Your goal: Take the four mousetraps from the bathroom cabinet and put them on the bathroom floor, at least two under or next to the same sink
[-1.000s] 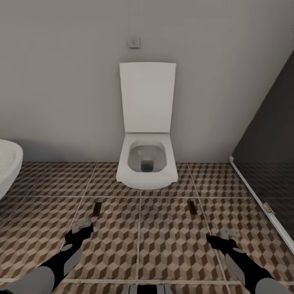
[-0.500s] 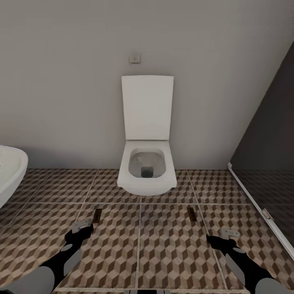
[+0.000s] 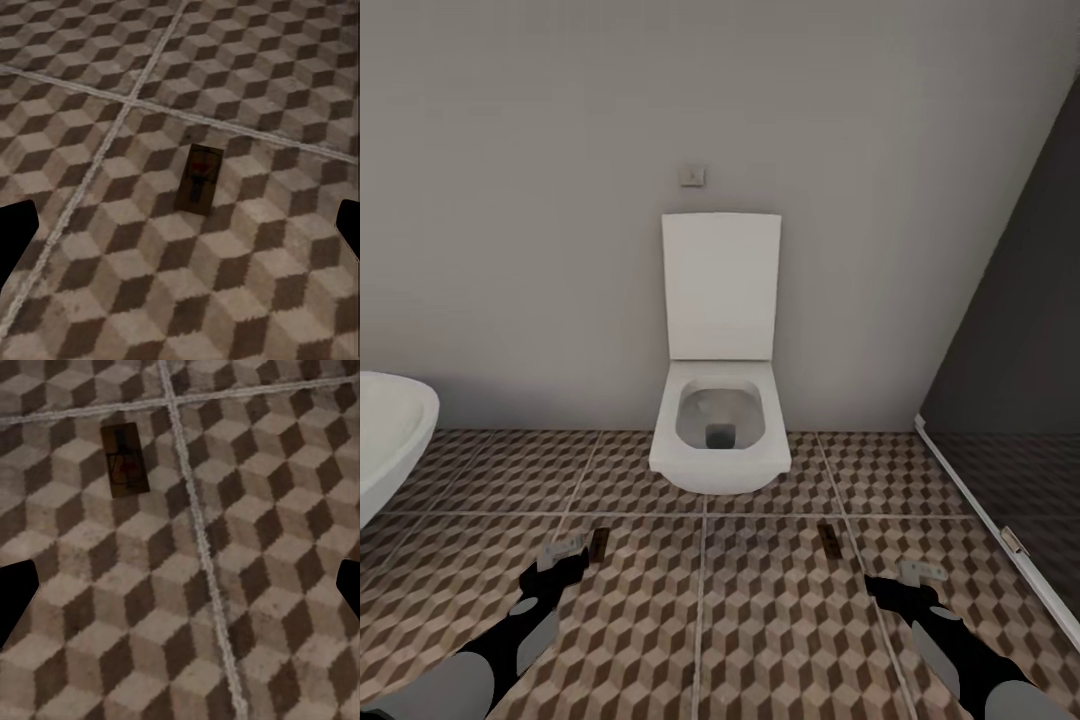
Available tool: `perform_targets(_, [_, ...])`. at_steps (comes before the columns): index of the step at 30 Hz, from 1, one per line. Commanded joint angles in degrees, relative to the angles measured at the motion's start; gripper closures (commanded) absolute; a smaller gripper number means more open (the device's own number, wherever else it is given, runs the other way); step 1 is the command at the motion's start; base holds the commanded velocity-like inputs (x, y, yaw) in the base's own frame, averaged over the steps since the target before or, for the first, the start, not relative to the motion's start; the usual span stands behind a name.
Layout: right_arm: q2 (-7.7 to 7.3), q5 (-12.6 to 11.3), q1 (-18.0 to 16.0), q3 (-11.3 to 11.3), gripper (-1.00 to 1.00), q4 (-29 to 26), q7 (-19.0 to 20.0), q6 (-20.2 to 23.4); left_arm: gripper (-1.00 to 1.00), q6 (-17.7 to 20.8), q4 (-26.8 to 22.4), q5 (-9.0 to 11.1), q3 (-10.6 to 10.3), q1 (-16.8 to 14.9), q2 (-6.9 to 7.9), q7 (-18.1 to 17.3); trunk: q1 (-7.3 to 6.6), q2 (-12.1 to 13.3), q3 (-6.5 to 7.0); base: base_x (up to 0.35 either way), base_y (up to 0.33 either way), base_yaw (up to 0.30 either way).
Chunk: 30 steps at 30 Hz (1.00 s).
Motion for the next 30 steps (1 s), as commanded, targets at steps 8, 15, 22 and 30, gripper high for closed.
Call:
perform_targets(8, [-0.07, -0.48, -0.02, 0.48, -1.0, -0.09, -0.38, 0.08, -1.0, -0.13, -0.06, 0.3, -0.49, -0.02, 0.03, 0.38, -0.22, 0.09, 1.73, 0.0, 0.0, 0.0])
perform_targets(15, [-0.07, -0.48, -0.02, 0.48, -1.0, -0.09, -0.36, 0.1, -1.0, -0.13, -0.06, 0.3, -0.54, -0.02, 0.03, 0.39, -0.4, 0.19, 3.28, 0.0, 0.0, 0.0])
perform_targets(22, [-0.07, -0.48, -0.02, 0.48, -1.0, -0.09, -0.36, 0.11, -1.0, -0.13, -0.06, 0.3, -0.57, -0.02, 0.03, 0.39, -0.58, 0.28, 4.83, 0.0, 0.0, 0.0])
perform_targets(30, [-0.07, -0.48, -0.02, 0.48, -1.0, -0.09, -0.4, 0.12, -1.0, -0.11, -0.06, 0.3, -0.58, -0.02, 0.03, 0.42, -0.78, 0.39, 6.6, 0.0, 0.0, 0.0])
